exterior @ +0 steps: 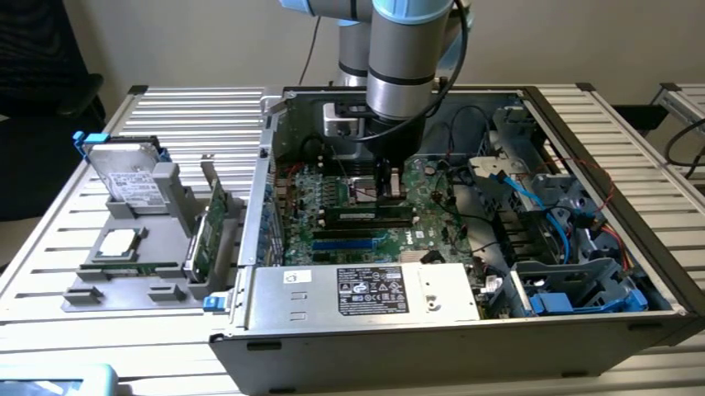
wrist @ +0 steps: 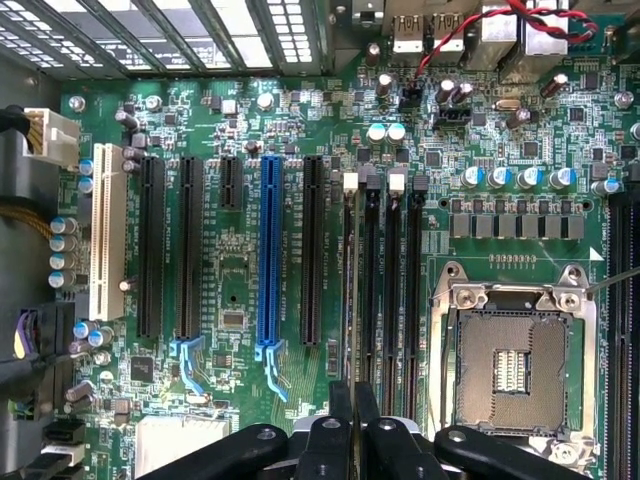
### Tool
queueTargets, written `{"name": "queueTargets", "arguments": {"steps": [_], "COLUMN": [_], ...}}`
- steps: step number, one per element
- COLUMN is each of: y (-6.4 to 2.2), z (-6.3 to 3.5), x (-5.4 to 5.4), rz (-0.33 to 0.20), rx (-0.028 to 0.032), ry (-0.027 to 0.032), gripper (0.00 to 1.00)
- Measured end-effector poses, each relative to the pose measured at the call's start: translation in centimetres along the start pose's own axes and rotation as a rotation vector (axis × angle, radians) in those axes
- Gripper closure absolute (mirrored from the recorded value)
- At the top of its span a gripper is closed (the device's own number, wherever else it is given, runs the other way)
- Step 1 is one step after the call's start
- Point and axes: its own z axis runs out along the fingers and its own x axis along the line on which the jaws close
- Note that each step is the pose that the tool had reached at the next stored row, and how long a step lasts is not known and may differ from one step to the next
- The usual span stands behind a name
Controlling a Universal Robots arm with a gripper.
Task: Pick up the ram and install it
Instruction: 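Insert the ram into the slot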
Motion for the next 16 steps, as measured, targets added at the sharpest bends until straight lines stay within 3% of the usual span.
{"name": "queueTargets", "arguments": {"steps": [1,12,16], "y": [0.02,0.21,0.23], "z": [0.01,-0.15,-0.16], "x": [0.00,0.01,0.01], "rz": [0.000,0.000,0.001], "rx": [0.0024,0.0055,0.0108], "ry": [-0.0001,-0.0003,-0.0001], "gripper": [0.87,0.87,0.87]}}
